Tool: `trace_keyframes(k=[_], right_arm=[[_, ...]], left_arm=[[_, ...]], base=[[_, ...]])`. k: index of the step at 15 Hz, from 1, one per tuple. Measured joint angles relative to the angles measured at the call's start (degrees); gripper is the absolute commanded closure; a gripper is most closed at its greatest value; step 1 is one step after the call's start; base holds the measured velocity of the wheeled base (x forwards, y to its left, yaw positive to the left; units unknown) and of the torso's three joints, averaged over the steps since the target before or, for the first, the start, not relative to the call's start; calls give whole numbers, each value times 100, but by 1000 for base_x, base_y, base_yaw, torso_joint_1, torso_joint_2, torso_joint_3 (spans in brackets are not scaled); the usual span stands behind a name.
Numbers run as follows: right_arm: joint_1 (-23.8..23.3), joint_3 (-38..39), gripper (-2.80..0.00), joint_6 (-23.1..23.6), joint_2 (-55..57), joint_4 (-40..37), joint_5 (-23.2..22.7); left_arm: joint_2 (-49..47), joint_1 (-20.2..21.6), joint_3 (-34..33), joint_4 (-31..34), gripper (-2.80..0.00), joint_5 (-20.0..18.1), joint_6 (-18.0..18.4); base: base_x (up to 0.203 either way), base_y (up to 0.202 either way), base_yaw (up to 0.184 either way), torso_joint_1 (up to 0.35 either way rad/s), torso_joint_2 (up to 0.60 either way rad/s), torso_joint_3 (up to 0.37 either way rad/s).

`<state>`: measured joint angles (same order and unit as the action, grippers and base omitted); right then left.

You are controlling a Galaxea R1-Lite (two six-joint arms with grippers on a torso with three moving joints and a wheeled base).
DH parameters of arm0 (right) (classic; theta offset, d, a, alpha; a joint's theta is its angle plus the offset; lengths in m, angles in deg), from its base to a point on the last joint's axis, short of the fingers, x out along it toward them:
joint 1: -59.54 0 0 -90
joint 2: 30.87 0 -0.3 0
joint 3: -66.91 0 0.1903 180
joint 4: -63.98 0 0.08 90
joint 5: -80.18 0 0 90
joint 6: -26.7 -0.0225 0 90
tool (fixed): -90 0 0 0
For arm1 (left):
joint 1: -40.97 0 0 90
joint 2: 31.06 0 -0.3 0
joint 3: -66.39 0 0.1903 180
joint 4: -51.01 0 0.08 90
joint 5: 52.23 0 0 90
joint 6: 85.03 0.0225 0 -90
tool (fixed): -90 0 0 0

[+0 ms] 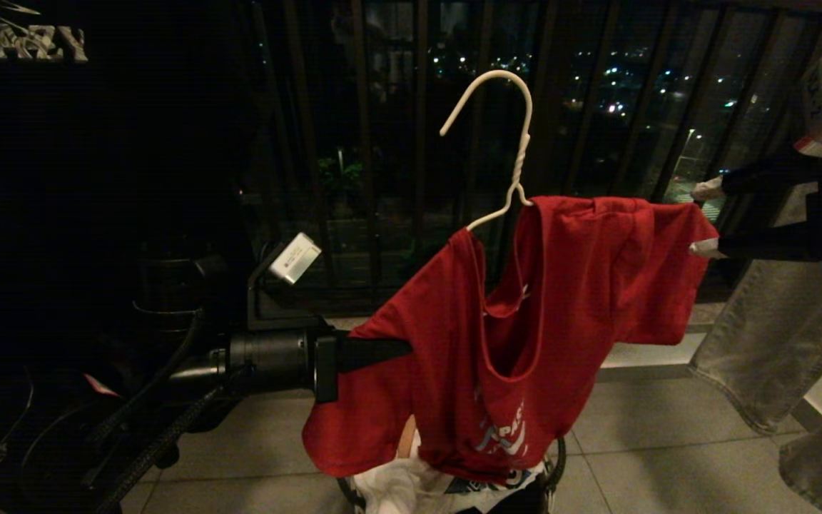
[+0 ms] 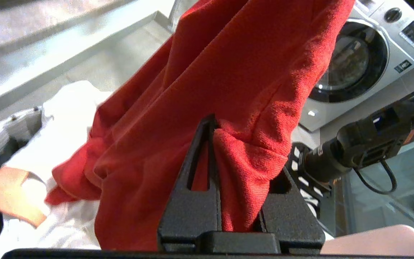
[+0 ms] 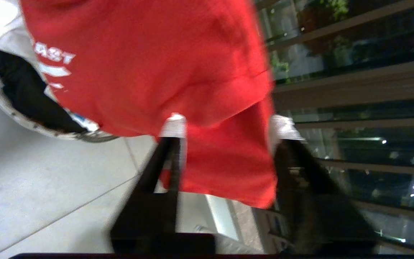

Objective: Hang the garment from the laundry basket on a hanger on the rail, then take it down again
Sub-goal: Hang the clothes rack on the clothesline

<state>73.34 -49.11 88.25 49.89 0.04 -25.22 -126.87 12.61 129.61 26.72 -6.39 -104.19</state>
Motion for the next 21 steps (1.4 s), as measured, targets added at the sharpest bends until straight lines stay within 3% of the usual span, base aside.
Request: trace_keyframes(k=[3, 10, 21], right_arm=[[-5, -208, -280, 13, 105, 0, -50], [9, -381, -280, 22, 417, -5, -700], [345, -490, -280, 176, 582, -126, -773]], left_arm=[[82, -15, 11, 129, 0, -7, 20], [466, -37, -9, 146, 0, -6, 28], [830, -39, -22, 99, 0, 0, 31]], base=[[0, 0, 0, 0, 0, 0], [0, 0, 0, 0, 0, 0], [0, 0, 0, 0, 0, 0]])
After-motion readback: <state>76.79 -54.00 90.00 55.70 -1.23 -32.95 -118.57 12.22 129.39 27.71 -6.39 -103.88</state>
